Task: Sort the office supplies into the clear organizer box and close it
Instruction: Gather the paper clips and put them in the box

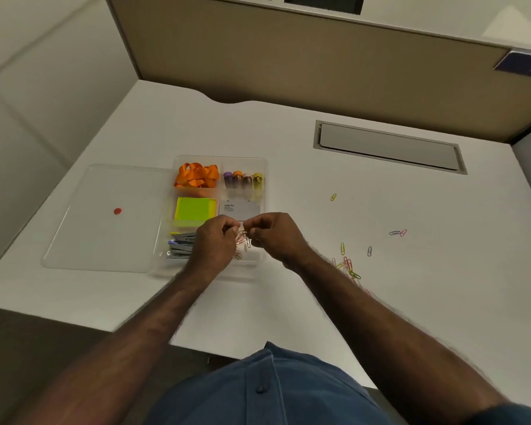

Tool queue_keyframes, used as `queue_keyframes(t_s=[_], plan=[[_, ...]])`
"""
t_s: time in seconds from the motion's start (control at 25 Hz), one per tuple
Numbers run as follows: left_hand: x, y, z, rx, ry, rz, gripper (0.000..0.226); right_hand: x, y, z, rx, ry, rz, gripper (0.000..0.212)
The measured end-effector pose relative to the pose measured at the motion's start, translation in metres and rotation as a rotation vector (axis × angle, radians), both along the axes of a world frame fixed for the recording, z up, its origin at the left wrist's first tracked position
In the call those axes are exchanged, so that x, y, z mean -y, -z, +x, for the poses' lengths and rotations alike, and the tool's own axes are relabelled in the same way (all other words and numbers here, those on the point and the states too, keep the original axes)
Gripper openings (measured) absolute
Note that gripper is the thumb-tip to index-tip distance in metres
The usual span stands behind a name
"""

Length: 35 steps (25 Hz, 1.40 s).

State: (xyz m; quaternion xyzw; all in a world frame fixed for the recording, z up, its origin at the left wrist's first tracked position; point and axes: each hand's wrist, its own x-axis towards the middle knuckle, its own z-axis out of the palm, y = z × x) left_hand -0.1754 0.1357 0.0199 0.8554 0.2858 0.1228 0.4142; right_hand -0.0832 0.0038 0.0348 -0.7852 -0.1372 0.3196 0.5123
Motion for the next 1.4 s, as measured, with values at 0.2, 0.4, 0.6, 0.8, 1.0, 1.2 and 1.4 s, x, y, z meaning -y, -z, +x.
queue_keyframes(t_s=[0.2, 0.4, 0.6, 0.8, 1.0, 1.2, 1.4], plan=[[0.003, -0.004, -0.006, 0.021, -0.019, 0.079, 0.016, 0.0, -0.011, 0.003, 0.0, -0.047, -0.009, 0.035], [0.032, -0.011, -0.007, 0.095, 0.03, 0.08, 0.014, 0.036, -0.026, 0.011, 0.076, 0.004, 0.037, 0.033], [0.084, 0.007, -0.01, 0.101, 0.163, 0.039, 0.011, 0.125, -0.017, 0.018, 0.148, 0.042, -0.097, 0.028], [0.138, 0.039, -0.012, -0.075, 0.297, 0.005, 0.016, 0.217, 0.012, 0.021, 0.227, 0.025, -0.44, 0.047], [0.174, 0.057, -0.013, -0.201, 0.551, 0.079, 0.031, 0.264, 0.04, 0.012, 0.24, -0.068, -0.695, 0.092], [0.205, 0.059, 0.006, -0.194, 0.646, 0.178, 0.043, 0.249, 0.051, 0.011, 0.253, -0.062, -0.554, 0.081], [0.203, 0.053, 0.042, -0.067, 0.556, 0.319, 0.027, 0.225, 0.049, 0.04, 0.309, -0.007, -0.387, 0.049]])
